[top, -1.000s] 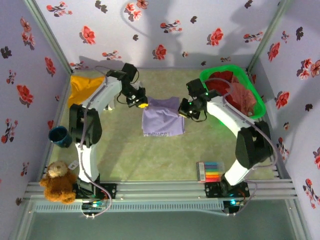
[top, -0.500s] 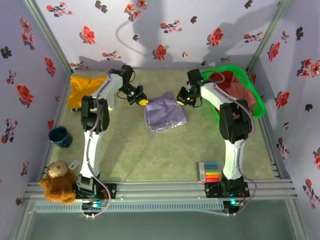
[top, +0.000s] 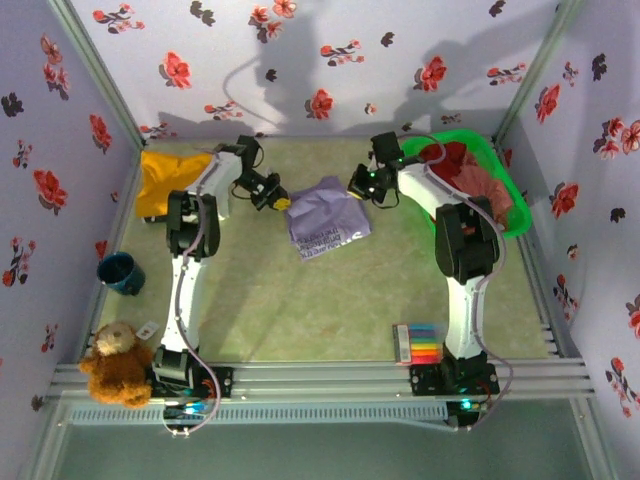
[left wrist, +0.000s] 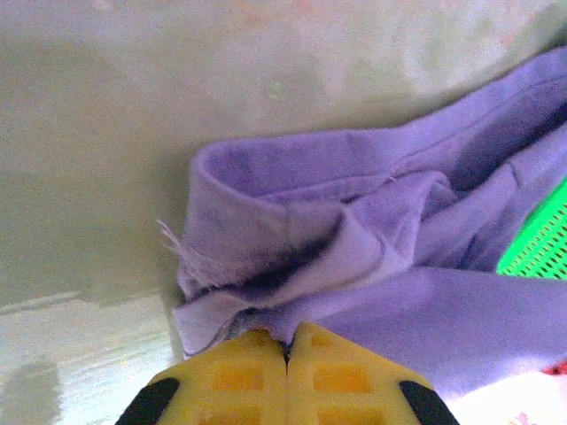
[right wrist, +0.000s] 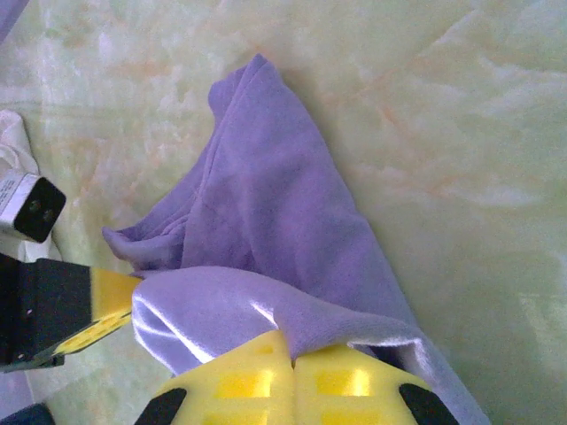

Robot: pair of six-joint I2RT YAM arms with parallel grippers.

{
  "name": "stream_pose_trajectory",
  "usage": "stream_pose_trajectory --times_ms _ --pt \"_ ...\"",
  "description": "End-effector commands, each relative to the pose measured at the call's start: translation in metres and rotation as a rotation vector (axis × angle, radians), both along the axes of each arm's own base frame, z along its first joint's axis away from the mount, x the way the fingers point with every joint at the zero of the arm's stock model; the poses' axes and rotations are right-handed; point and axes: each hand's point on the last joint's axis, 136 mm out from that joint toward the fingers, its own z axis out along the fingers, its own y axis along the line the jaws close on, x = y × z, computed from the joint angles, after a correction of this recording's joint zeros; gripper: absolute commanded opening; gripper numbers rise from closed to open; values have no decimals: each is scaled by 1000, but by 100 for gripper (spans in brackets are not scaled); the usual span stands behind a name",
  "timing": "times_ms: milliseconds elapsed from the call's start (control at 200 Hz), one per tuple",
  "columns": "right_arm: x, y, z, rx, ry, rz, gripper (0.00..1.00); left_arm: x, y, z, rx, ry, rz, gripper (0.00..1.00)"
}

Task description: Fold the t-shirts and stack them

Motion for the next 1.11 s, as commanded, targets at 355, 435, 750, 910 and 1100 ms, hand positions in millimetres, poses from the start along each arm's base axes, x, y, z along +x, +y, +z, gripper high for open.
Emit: stream_pose_trajectory --times_ms 355,435,750,910,1100 --pt "27 42 41 -39 -110 109 0 -43 33 -53 341 29 -265 0" --pt "41 50 30 -26 -102 113 0 -49 32 -57 341 40 -281 0" --pt "93 78 -29 79 -38 82 0 -58 30 -55 340 42 -310 0" --pt "96 58 -75 60 75 -8 0 -56 29 -45 323 19 -297 0" --pt "52 28 -116 -82 277 -3 0 -51 25 -26 299 -30 -280 0"
